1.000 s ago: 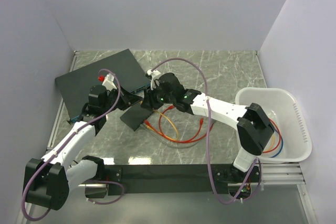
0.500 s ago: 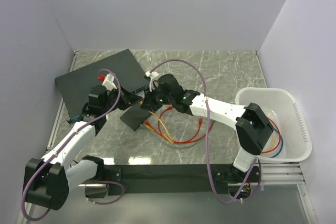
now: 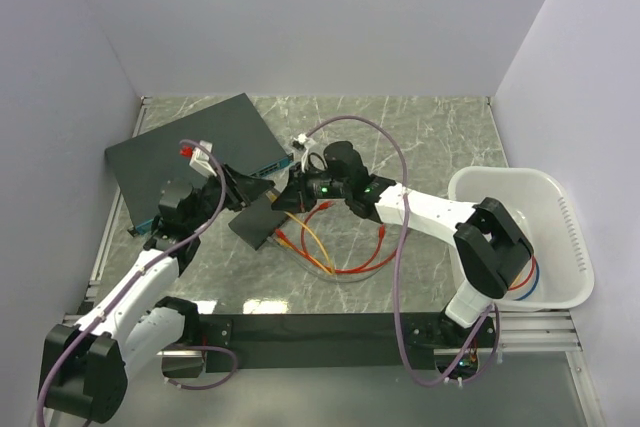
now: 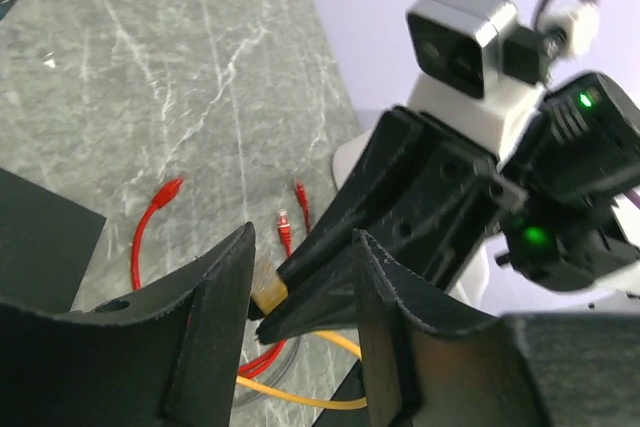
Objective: Insert the plug into the switch port
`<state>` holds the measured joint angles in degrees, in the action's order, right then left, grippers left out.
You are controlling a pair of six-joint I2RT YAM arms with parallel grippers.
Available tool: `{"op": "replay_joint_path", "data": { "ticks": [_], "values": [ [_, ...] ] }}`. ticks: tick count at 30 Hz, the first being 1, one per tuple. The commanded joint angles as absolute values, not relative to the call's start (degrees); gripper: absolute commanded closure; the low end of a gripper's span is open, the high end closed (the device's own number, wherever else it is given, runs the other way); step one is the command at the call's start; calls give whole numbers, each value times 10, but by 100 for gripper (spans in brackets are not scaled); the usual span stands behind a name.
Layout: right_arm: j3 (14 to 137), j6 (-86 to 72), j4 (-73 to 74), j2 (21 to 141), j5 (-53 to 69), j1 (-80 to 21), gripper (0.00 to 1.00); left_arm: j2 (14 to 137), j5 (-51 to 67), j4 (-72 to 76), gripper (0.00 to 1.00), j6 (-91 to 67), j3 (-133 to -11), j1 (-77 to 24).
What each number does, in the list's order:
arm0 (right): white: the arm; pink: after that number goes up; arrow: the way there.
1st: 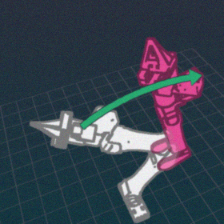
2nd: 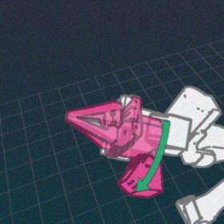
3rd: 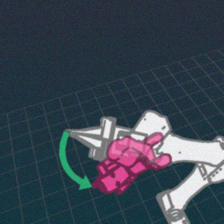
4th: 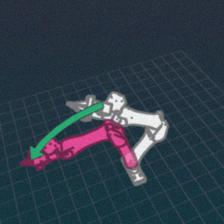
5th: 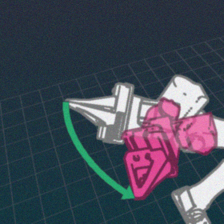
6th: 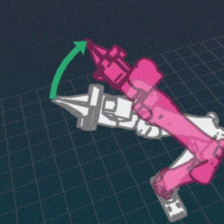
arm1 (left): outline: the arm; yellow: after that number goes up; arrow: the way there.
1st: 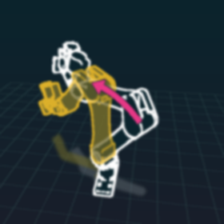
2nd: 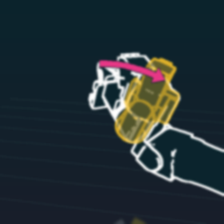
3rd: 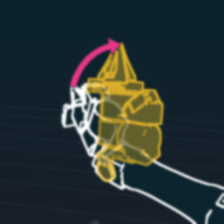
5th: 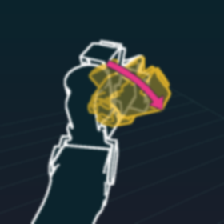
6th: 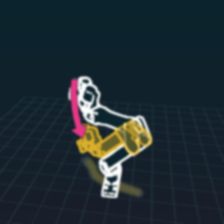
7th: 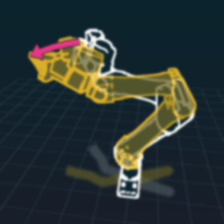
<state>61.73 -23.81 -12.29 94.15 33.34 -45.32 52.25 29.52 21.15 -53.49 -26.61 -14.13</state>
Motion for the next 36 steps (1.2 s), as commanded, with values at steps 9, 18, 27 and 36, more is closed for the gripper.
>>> {"op": "replay_joint_path", "data": {
  "ticks": [9,18,27,36],
  "values": [
    [567,-387,-364,926,486,-405,100,489,333,346,59,-557,-229,-144],
    [569,-407,-386,933,489,-403,100,508,341,356,66,-555,-225,-144],
    [569,-417,-397,934,494,-403,100,512,329,341,66,-543,-228,-144],
    [564,-429,-415,944,495,-403,100,499,340,362,90,-551,-221,-144]
  ]
}}
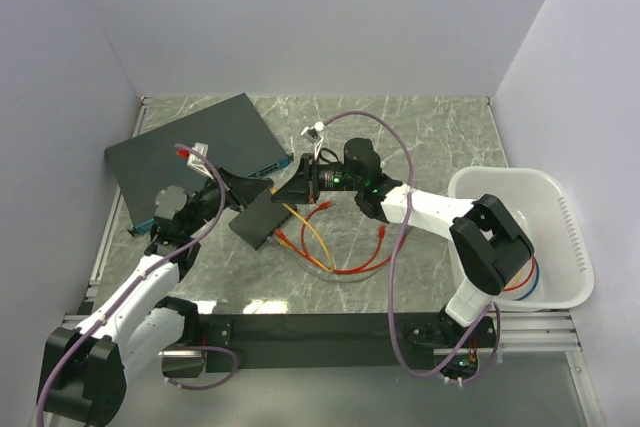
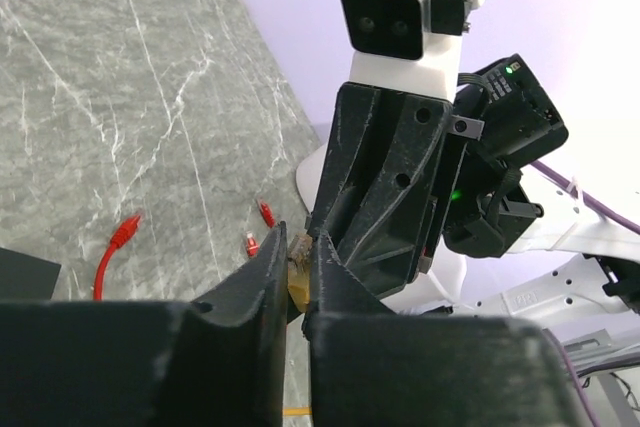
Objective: Insert the plug into the switch port
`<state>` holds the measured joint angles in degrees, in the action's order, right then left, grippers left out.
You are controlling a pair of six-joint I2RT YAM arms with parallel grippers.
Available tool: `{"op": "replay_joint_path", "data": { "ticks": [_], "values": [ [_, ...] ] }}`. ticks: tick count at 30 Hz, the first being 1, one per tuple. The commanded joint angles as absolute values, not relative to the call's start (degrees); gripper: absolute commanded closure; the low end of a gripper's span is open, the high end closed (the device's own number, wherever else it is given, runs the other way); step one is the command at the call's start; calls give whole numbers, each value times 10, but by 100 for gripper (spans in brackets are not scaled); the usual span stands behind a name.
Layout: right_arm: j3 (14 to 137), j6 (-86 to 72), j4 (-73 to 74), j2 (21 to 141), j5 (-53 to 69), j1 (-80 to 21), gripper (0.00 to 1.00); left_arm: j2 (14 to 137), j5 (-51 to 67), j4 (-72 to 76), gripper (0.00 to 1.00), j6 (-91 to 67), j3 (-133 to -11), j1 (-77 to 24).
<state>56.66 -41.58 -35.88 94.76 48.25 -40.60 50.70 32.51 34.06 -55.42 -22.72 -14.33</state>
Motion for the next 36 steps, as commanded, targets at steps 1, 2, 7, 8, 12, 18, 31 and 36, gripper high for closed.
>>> {"op": "replay_joint_path", "data": {
  "ticks": [1,2,7,8,12,18,31,36],
  "values": [
    [564,-432,-417,944,493,-404,100,500,345,365,96,-552,-221,-144],
    [563,-435,-418,946,491,-404,100,500,350,367,97,-553,-221,-145],
    [589,-426,-368,942,459,-403,76,483,342,342,99,-553,-225,-146],
    [603,-399,-341,938,429,-404,53,482,335,324,99,-549,-230,-146],
    [625,-323,-193,897,333,-405,19,482,267,198,99,-534,-273,-148],
    [656,-232,-63,862,188,-442,35,501,220,138,99,-552,-295,-160],
    [700,-166,-4,875,85,-517,46,534,171,113,100,-550,-323,-194],
    [705,-161,13,878,64,-523,50,538,172,119,100,-552,-322,-195]
  ]
}}
